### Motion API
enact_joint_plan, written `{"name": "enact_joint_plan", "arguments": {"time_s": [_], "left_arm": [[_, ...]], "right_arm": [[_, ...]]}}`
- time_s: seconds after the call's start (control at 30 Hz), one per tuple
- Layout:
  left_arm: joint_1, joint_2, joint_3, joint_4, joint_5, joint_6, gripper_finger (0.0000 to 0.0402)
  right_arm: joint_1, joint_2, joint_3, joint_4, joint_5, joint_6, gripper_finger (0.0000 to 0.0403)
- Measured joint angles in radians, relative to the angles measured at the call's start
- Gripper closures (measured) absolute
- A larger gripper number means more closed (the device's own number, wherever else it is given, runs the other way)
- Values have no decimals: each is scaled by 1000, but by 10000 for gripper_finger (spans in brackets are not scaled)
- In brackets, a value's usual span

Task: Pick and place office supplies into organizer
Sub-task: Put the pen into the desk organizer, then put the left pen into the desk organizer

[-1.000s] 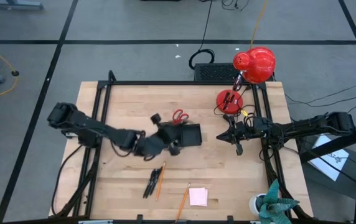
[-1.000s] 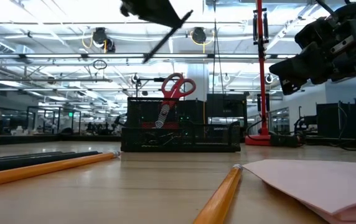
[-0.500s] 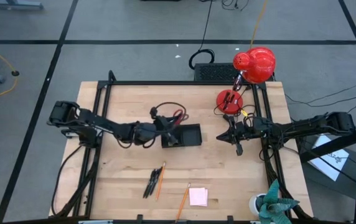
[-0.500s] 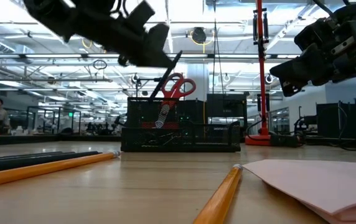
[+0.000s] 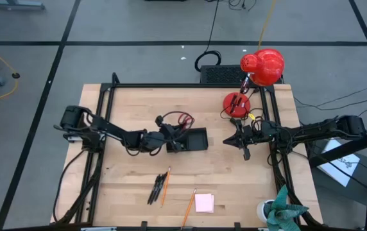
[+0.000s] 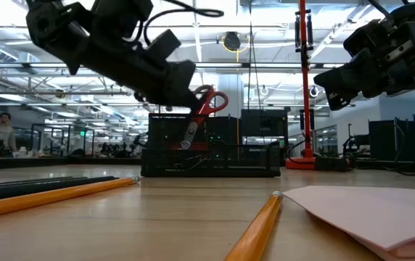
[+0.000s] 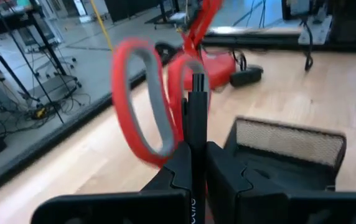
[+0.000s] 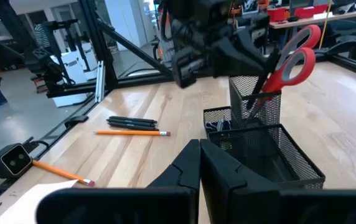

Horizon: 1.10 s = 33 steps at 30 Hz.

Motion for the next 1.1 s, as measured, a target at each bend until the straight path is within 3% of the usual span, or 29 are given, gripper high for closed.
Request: {"name": "enact_joint_plan", "arguments": {"time_s": [0.47,0.83,1.1], "left_arm": [[-2,46,2,25,-7,-35,376],[0,43,2,21,-31,-34,292],[-44,1,50,6,-37,198,275]], "right_arm": [[0,0,0,0,0,17,399],[0,0,0,-1,-3,18,399],[0,0,0,0,-3,16,399]]}}
